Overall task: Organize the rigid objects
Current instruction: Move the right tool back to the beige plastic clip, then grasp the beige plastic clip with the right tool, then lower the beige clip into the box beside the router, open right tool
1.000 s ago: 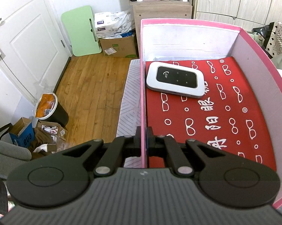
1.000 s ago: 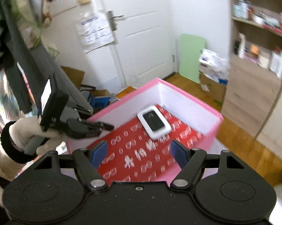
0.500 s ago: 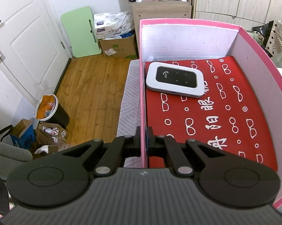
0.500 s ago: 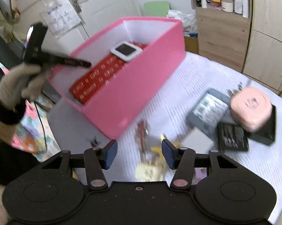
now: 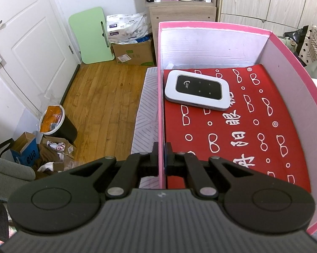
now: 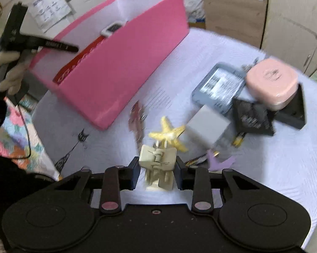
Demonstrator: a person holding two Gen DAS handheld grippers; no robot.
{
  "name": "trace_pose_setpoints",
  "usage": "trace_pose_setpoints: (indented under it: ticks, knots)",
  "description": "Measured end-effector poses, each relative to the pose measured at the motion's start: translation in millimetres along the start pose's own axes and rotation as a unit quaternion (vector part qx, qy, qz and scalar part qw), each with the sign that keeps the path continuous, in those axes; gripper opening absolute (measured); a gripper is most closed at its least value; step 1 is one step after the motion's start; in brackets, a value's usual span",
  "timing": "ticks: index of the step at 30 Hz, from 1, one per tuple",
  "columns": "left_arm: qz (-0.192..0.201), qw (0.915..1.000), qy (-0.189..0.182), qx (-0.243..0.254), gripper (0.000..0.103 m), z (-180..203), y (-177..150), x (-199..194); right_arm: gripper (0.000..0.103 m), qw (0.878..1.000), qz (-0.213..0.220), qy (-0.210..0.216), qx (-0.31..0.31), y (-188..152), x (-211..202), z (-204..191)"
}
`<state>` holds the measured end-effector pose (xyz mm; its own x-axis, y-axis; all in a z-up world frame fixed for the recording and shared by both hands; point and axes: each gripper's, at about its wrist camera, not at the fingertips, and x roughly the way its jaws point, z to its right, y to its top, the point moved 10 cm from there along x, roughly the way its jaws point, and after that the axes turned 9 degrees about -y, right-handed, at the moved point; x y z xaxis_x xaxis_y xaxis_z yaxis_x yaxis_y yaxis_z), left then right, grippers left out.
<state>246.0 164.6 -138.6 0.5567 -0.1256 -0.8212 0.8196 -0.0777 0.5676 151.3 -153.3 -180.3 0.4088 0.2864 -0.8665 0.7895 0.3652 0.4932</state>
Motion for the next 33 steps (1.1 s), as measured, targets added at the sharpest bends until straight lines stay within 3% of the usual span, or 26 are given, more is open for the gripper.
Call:
trace_pose_setpoints:
  ticks: [7,14,26,30,33]
  knots:
    - [0.000,1.0000,0.000,0.000,0.003,-0.2,0.1,-0.2,0.038,0.993,0.037,0.043,0.106,21.2,-22.7,34.0]
    - [0.000,1.0000,0.000,0.000,0.003,-0.2,0.0,-0.3,0.038,0.988,0.058,0.073,0.124,41.8,-41.7,42.5]
    - [0.000,1.0000,0.002,0.004,0.003,-0.7,1.2,0.1,0.038,0.983,0.149,0.107,-0.017,139.9,-83.2,-13.1]
    - [0.001,1.0000,0.002,0.003,0.003,-0.3,1.2,0.3,0.038,0.978,0.144,0.127,-0.077,165.4,-63.3,-50.5]
    - [0.003,1.0000,0.000,0.001,0.003,-0.1,0.9,-1.3,0.038,0.976,0.144,0.089,-0.135,183.9,-38.9,-71.4]
